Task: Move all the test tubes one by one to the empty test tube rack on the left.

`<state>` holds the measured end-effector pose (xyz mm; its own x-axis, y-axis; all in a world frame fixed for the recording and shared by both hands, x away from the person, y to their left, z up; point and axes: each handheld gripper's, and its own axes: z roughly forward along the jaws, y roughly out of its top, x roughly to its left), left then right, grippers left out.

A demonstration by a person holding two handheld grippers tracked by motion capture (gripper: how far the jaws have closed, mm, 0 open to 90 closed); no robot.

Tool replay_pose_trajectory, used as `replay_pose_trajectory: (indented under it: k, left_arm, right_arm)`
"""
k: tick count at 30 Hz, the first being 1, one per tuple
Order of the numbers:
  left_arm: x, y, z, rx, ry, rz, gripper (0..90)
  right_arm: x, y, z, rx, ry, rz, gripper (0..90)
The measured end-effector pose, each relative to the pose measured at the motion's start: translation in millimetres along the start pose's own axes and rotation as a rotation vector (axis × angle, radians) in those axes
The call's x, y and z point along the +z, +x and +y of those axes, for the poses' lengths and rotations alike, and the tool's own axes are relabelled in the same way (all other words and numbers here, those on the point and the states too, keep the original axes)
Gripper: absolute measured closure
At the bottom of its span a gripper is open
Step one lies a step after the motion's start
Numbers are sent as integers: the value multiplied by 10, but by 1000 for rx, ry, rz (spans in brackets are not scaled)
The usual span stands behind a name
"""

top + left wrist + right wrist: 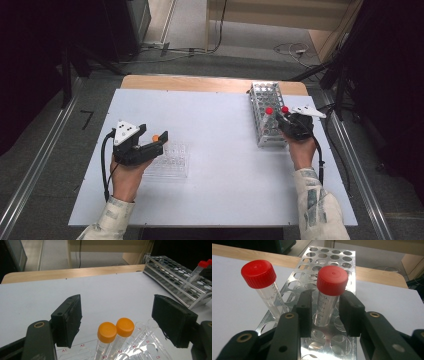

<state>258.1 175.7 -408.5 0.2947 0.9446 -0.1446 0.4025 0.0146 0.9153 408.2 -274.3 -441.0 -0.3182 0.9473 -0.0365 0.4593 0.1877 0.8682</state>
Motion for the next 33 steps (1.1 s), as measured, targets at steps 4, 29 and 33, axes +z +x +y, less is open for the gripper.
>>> replay_pose_trajectory:
  k: [4,29,33]
  left_arm:
    - [-1,2,0,-1,-2,1,246]
    - [26,-21,-14,8,9,-3,245]
    - [8,-8,-11,8,3,-4,245]
  right_arm:
    - [34,-12,-12,2,10,-1,642]
    - [-170,1,192,18,-61,11,710]
    - [-248,-32,259,23,-70,5,710]
